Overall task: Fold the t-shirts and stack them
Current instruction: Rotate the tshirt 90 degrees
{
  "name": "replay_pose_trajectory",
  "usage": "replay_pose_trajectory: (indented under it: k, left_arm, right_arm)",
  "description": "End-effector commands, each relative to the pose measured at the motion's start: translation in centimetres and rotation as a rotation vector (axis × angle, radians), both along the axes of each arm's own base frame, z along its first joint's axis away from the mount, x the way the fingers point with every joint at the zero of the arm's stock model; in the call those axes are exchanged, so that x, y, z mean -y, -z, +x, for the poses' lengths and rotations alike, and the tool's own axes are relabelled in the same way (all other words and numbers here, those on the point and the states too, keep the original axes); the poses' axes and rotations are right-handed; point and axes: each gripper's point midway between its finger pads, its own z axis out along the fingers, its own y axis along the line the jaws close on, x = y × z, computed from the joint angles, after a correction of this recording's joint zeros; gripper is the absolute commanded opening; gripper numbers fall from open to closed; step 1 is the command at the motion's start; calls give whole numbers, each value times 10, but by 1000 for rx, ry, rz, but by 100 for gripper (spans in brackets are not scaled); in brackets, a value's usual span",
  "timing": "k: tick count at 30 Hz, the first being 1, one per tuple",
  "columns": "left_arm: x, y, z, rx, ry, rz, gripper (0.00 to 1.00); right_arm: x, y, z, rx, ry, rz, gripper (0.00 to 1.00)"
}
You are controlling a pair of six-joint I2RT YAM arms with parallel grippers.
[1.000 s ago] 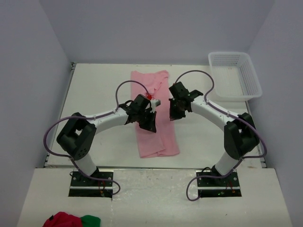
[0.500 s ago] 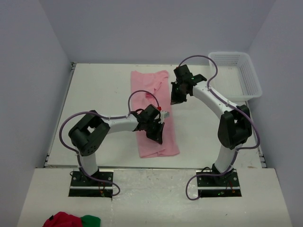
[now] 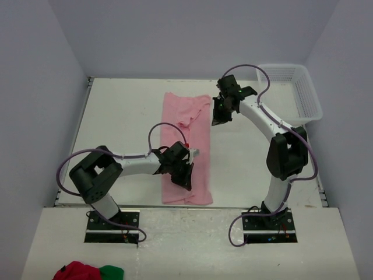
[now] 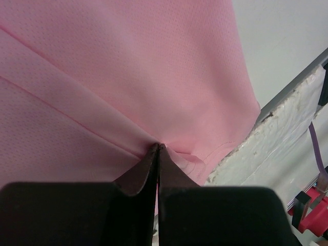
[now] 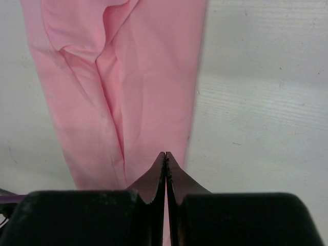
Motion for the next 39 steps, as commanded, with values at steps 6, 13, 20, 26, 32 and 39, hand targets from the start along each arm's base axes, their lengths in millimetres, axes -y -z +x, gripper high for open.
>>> replay_pose_trajectory:
  k: [6, 13, 20, 26, 32, 39]
  left_arm:
    - [-42, 1, -25, 16, -39, 120, 0]
    - [-36, -31, -23, 61, -41, 66, 0]
    - [-33, -39, -29, 77, -27, 58, 0]
    - [-17, -82, 2, 220, -63, 23, 0]
    - [2, -109, 28, 304, -66, -2, 0]
    - [25, -148, 110, 506, -117, 143, 4]
  right_arm:
    - [-17, 4, 10, -10, -88, 69, 7]
    - [-23, 12, 53, -16, -94, 78, 27]
    - [-41, 22, 91, -17, -151, 160, 27]
    - [-40, 40, 114, -36, -149, 213, 29]
    - [-33, 54, 107, -86, -139, 225, 17]
    - [-23, 5, 72, 36, -89, 257, 0]
